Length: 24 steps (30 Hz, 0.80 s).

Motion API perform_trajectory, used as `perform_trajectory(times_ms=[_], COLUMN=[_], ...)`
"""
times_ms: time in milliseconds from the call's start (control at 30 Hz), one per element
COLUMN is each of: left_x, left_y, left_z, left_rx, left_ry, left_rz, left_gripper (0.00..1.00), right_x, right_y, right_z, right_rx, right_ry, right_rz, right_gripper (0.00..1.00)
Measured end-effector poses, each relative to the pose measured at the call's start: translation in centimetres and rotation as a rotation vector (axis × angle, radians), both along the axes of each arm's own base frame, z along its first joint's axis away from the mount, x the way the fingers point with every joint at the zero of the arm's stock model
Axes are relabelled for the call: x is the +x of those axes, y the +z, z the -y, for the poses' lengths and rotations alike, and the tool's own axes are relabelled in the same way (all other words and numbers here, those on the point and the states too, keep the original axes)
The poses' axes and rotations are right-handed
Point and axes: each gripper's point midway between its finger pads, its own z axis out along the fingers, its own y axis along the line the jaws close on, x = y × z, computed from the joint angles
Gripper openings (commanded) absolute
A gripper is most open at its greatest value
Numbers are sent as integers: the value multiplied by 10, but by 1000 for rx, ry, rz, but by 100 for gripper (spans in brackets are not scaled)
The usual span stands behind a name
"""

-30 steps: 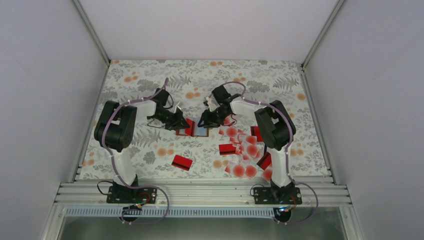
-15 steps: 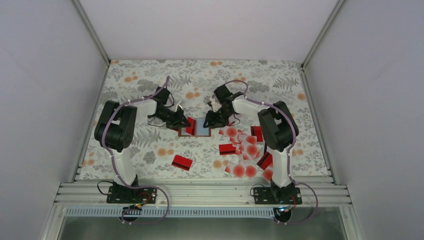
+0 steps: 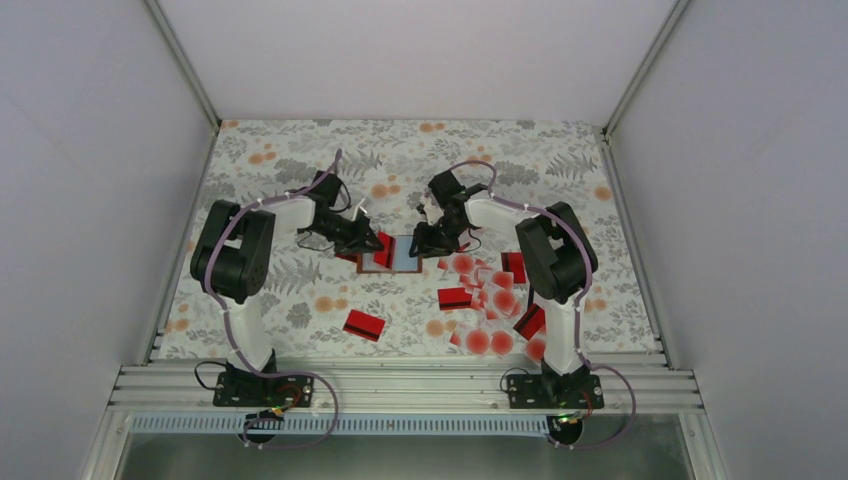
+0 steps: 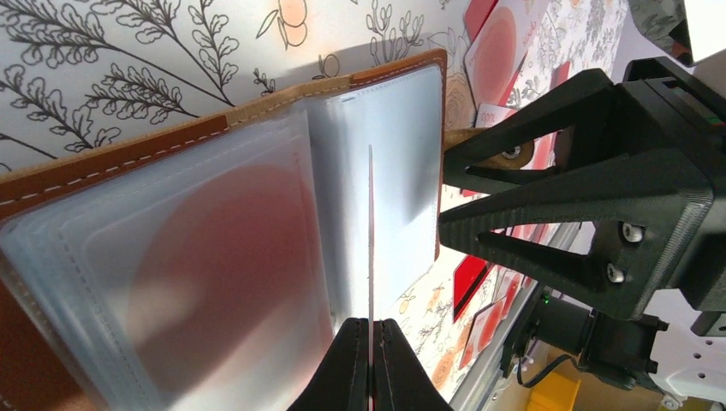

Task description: Put the credit cards into the card holder

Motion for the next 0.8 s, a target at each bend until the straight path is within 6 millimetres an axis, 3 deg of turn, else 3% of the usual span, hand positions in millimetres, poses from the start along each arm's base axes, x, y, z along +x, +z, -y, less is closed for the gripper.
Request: perform_trajectory(times_ms=[267, 800], left_x=[-2, 2], left_y=[-15, -11], left_z=[-1, -2], left_rx=[12, 46], left_ry=[0, -3], left_rz=[-42, -38], left_gripper=[2, 2], right_x=[-1, -1], right_y=[-2, -1], right_z=[0, 0], right_rx=[8, 16], right_ry=[1, 13], right_rz=[6, 17], right_gripper=[39, 39])
